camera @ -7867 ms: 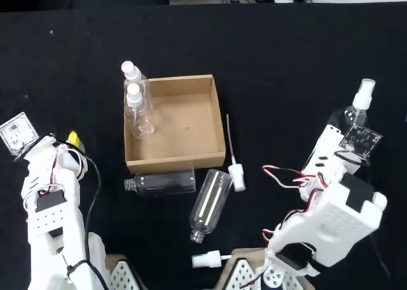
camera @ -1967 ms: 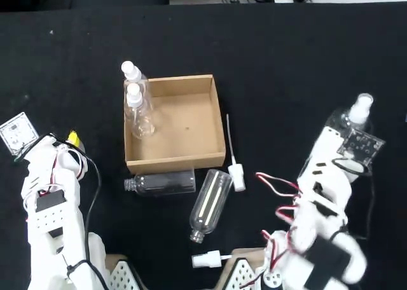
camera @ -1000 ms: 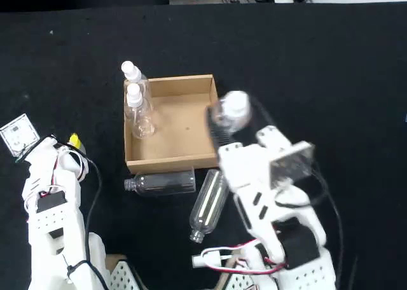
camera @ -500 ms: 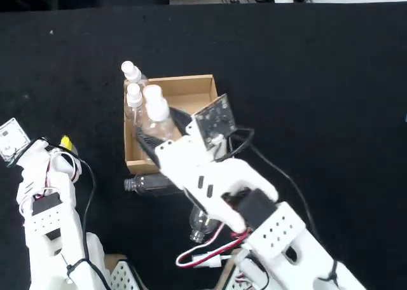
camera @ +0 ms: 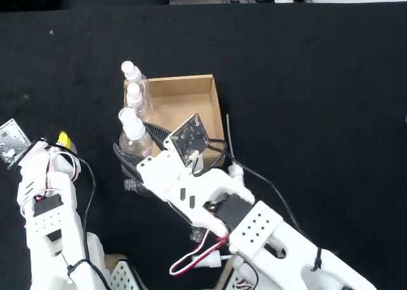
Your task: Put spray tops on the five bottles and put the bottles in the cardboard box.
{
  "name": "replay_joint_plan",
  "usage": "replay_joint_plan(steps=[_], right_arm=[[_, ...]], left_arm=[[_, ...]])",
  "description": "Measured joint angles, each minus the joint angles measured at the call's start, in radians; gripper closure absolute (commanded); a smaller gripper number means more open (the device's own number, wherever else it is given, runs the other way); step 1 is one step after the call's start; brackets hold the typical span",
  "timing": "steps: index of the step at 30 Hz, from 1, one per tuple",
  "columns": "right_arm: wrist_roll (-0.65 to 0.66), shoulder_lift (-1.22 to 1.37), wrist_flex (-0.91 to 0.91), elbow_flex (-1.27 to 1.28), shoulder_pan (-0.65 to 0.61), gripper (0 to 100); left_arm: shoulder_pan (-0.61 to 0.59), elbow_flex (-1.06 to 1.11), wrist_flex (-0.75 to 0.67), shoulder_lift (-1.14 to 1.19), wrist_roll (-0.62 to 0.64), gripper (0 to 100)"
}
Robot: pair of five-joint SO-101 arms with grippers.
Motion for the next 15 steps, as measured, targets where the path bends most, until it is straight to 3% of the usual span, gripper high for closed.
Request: replay_joint_plan(steps=[9,15], right_arm=[[0.0,0.087,-0.091,0.002,0.005,98.7],[-0.002,0.216,-0.135,-0.002,0.078,98.7]], left_arm=[[0.0,0.0,0.0,0.0,0.0,84],[0.0,0.0,0.0,0.0,0.0,84]])
